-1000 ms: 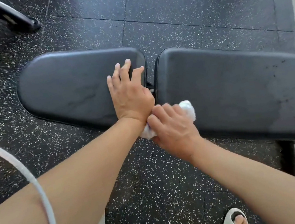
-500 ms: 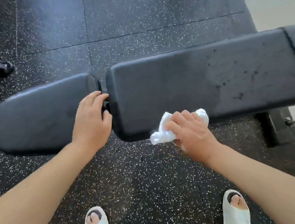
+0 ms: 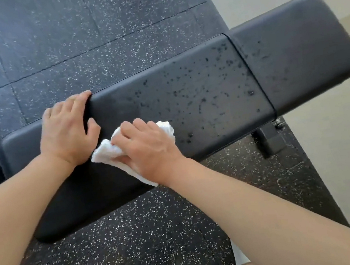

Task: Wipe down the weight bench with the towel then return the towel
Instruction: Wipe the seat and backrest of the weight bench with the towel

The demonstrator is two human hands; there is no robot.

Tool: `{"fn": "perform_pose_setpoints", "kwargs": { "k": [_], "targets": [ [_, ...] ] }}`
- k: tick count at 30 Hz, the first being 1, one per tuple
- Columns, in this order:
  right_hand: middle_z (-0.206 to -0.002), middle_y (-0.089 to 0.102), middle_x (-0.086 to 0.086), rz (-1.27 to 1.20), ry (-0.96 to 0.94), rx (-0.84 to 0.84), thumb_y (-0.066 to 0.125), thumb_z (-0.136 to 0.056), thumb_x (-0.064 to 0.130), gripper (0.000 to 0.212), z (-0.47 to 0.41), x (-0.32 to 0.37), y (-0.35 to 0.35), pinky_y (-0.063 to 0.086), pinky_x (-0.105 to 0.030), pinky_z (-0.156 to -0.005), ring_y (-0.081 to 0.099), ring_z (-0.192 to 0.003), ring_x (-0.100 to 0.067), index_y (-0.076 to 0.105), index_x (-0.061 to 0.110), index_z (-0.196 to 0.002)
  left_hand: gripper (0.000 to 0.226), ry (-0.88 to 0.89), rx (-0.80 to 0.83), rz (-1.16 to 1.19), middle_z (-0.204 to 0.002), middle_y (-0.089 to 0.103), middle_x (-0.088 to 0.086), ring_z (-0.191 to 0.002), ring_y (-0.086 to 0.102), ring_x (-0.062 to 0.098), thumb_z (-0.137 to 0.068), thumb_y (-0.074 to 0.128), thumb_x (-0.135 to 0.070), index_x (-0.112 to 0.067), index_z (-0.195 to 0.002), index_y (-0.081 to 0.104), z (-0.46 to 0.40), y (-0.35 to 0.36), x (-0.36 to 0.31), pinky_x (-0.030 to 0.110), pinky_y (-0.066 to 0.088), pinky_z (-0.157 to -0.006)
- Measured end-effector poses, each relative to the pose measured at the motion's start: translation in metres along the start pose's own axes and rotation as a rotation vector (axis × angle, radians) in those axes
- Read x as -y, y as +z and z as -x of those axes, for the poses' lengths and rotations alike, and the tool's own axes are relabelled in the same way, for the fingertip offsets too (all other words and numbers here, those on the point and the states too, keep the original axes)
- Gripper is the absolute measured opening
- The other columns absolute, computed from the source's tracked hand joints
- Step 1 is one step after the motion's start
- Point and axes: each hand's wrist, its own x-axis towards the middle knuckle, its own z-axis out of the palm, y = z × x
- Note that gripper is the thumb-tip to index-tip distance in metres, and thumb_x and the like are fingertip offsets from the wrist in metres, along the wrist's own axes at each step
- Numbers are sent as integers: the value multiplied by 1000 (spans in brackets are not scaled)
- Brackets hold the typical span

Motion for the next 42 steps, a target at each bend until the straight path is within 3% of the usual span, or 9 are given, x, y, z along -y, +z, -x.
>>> {"fn": "perform_pose_setpoints", "kwargs": {
  "k": [3,8,11,18,23,29,39,42],
  "targets": [
    [-94,59,-7,-12,50,-6,52,-95,45,36,-23,-2,1,31,-39,-66,48,-81,-28,67,12,-96,68,-4,-1,41,-144,57,13,-126,51,40,-88,43,-35,-16,-153,42,0,-2,2,55,34,-111],
    [-95,58,-7,63,119,38,54,-87,43,35,-69,-5,7,34,-41,-65,51,-82,-30,67,13,-97,76,48,16,66,-145,55,9,-124,51,37,-85,52,-43,-15,-154,42,-1,0,10,52,34,-108],
    [-93,58,-7,121,137,25,56,-87,40,33,-73,-1,12,37,-44,-64,50,-80,-30,68,12,-99,70,60,2,69,-145,56,9,-123,51,36,-89,52,-38,-14,-154,43,-2,2,14,50,34,-107],
    [-91,57,-6,282,192,-48,64,-85,37,26,-72,10,16,34,-40,-61,49,-76,-28,68,15,-97,70,43,28,80,-145,56,11,-126,51,39,-87,37,-38,-15,-153,44,-2,0,11,52,32,-107],
    [-89,57,-6,265,192,-108,65,-84,33,25,-72,8,19,28,-39,-62,47,-74,-27,69,13,-99,68,45,40,56,-146,54,9,-125,50,38,-89,43,-35,-15,-154,42,-3,1,12,54,35,-108],
    [-88,55,-5,193,173,-114,63,-85,29,21,-70,2,20,22,-36,-66,44,-74,-25,68,14,-99,73,42,32,46,-144,54,10,-125,52,39,-87,37,-45,-13,-153,44,-4,-1,7,54,37,-108],
    [-88,59,-6,173,137,-167,48,-83,27,27,-68,1,21,22,-36,-64,48,-73,-26,68,13,-94,76,6,45,6,-147,51,9,-128,48,38,-86,33,-49,-17,-156,38,-2,-1,2,52,30,-113],
    [-87,61,-5,215,140,-208,59,-81,28,20,-68,3,22,22,-36,-64,51,-71,-27,68,14,-90,73,3,24,4,-146,52,10,-128,49,38,-90,32,-49,-19,-155,39,-1,1,2,53,32,-112]
  ]
}}
